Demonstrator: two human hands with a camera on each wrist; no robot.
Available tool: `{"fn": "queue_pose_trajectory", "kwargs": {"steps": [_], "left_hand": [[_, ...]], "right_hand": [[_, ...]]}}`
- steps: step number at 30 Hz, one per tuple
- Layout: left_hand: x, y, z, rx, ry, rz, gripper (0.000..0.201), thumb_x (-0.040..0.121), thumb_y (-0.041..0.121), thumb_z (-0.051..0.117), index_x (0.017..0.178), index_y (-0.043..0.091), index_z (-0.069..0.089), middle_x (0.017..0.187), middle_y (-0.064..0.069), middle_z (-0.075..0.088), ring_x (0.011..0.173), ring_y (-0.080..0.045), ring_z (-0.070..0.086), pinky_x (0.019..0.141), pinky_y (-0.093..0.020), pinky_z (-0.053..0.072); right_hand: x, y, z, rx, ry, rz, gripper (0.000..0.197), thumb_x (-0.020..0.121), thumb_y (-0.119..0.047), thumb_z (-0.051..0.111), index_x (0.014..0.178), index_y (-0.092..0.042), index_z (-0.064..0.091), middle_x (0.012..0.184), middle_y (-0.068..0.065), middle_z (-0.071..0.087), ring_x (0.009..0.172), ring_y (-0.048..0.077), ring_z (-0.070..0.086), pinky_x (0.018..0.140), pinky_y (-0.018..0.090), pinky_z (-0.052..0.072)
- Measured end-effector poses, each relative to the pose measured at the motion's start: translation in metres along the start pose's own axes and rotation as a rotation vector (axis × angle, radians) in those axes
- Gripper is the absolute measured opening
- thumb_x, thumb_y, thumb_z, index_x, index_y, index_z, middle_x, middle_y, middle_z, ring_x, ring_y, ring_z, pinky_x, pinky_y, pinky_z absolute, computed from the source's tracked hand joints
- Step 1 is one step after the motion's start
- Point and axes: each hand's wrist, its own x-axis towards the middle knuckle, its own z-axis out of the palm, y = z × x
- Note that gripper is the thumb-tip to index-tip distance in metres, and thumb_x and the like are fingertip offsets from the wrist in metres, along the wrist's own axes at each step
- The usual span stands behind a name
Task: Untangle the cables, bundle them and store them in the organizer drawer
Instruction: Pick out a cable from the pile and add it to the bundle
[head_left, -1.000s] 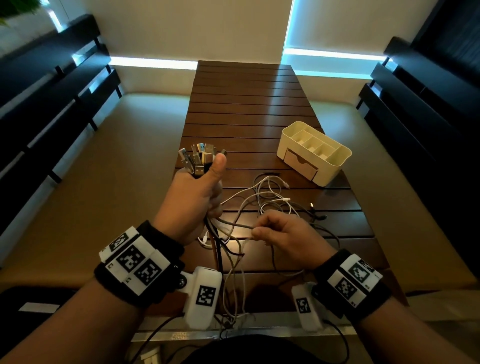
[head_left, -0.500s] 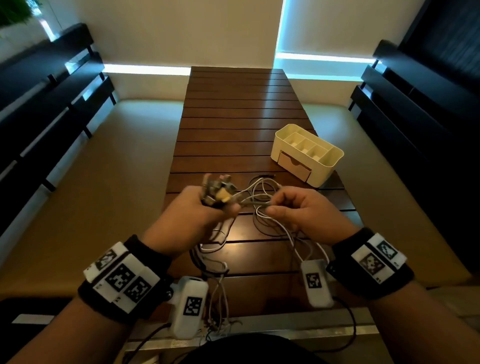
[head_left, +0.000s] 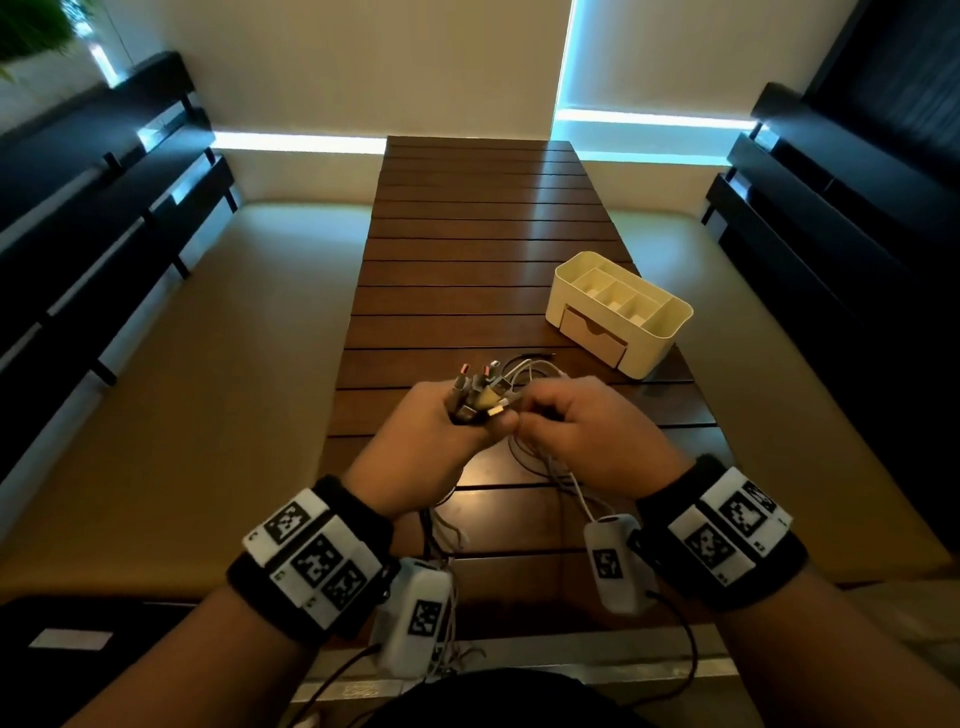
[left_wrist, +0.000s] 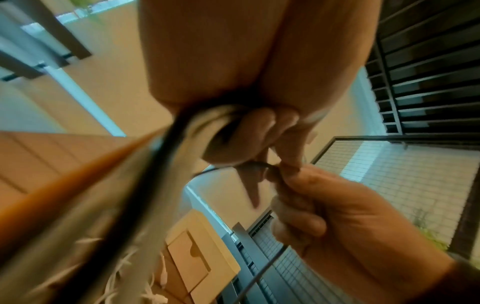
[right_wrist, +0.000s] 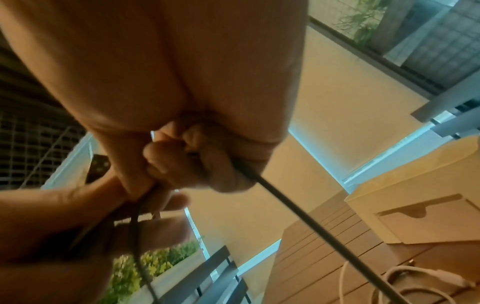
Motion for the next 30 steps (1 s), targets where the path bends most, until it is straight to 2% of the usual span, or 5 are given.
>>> {"fn": "queue_pose_trajectory", "kwargs": {"steps": [6, 12, 17, 25, 30], "left_hand": [[0.0, -0.003, -0.023, -0.123, 0.112, -0.124, 0.021, 0.092, 0.022, 0.066, 0.072, 0.02, 0.069, 0.049, 0.008, 0.046, 0.043, -0.011, 0.036, 0.042, -0.022, 0.032], [-0.003, -0.011, -0.046, 0.045, 0.231, -0.18, 0.005, 0.091, 0.013, 0.068, 0.091, 0.015, 0.073, 0.05, 0.016, 0.06, 0.037, 0.004, 0.046, 0.046, -0.02, 0.033], [0.003, -0.005, -0.017, 0.098, 0.193, -0.062, 0.014, 0.088, 0.021, 0.073, 0.101, 0.018, 0.075, 0.09, 0.003, 0.074, 0.082, -0.01, 0.068, 0.077, -0.035, 0.052], [-0.001, -0.001, -0.015, -0.011, 0.077, -0.131, 0.021, 0.093, 0.026, 0.065, 0.08, 0.009, 0.067, 0.052, 0.005, 0.055, 0.042, -0.007, 0.042, 0.043, -0.021, 0.036], [-0.01, -0.008, -0.053, -0.156, 0.277, -0.178, 0.015, 0.092, 0.021, 0.066, 0.084, 0.009, 0.069, 0.057, 0.0, 0.054, 0.043, -0.011, 0.038, 0.043, -0.023, 0.033]], "right_hand": [[-0.003, 0.019, -0.008, 0.126, 0.099, -0.001, 0.009, 0.095, -0.028, 0.059, 0.091, -0.033, 0.065, 0.087, -0.007, 0.066, 0.077, 0.002, 0.061, 0.067, 0.016, 0.05], [-0.002, 0.046, -0.01, 0.166, 0.236, 0.124, 0.011, 0.097, -0.028, 0.058, 0.092, -0.034, 0.065, 0.09, -0.011, 0.066, 0.084, 0.002, 0.061, 0.08, 0.028, 0.051], [0.008, 0.023, 0.006, 0.037, 0.144, -0.008, 0.008, 0.095, -0.026, 0.06, 0.092, -0.032, 0.063, 0.089, -0.01, 0.064, 0.08, 0.002, 0.059, 0.07, 0.018, 0.044], [0.005, 0.023, 0.009, 0.079, 0.119, -0.071, 0.012, 0.097, -0.028, 0.058, 0.088, -0.034, 0.061, 0.084, -0.006, 0.064, 0.073, 0.008, 0.058, 0.064, 0.016, 0.048], [0.005, 0.055, 0.006, 0.164, 0.235, 0.155, 0.016, 0.099, -0.036, 0.053, 0.089, -0.028, 0.064, 0.086, 0.003, 0.066, 0.077, 0.016, 0.061, 0.074, 0.043, 0.053]]}}
